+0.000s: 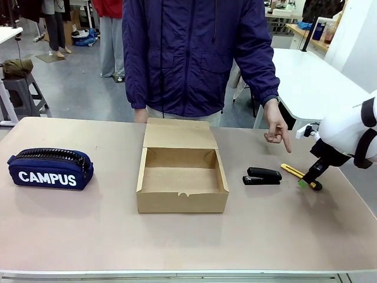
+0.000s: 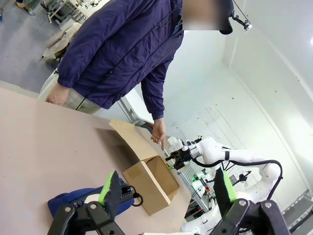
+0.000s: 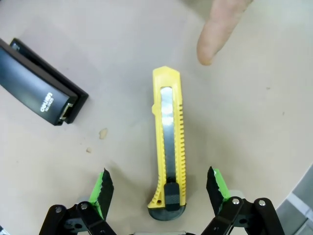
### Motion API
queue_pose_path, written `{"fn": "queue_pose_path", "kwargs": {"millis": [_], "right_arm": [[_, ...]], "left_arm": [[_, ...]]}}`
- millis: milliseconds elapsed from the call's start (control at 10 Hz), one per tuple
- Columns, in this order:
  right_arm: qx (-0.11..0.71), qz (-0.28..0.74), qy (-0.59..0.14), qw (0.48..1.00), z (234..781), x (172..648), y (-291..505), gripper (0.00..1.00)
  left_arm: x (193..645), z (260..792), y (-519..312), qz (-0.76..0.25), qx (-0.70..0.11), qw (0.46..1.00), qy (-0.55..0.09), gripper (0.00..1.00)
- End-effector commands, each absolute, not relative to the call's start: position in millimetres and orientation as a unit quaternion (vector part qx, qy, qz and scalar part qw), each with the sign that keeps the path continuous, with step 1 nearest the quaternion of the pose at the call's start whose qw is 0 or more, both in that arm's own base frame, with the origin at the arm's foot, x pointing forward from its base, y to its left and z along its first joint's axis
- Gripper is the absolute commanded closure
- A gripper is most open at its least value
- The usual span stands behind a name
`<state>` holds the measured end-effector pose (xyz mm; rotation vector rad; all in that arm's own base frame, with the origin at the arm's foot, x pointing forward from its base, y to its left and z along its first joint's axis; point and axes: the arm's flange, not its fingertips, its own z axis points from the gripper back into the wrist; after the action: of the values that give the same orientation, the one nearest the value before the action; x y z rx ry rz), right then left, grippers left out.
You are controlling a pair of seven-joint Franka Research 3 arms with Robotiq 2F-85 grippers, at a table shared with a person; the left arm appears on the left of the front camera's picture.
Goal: Pack the item into the box.
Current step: Pick up the item indicated by the person and place it inside the Mailer Box.
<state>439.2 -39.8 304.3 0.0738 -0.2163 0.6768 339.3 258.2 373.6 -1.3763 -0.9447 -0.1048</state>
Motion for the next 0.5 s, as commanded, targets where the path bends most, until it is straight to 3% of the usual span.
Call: {"fn": "queue_pose_path", "kwargs": {"millis": [0,400], "right_arm": [[0.044,0.328,-0.108,0.937,299.5,447.2,-40.8,0.0],[0.049,0.328,-0.114,0.937,295.9,451.8,-43.1,0.0]], "left_arm": [[339.3,373.1,259.2,-0.054,-0.607,0.673,-0.42,0.0],[339.3,373.1,259.2,-0.054,-0.607,0.673,-0.42,0.0]]}}
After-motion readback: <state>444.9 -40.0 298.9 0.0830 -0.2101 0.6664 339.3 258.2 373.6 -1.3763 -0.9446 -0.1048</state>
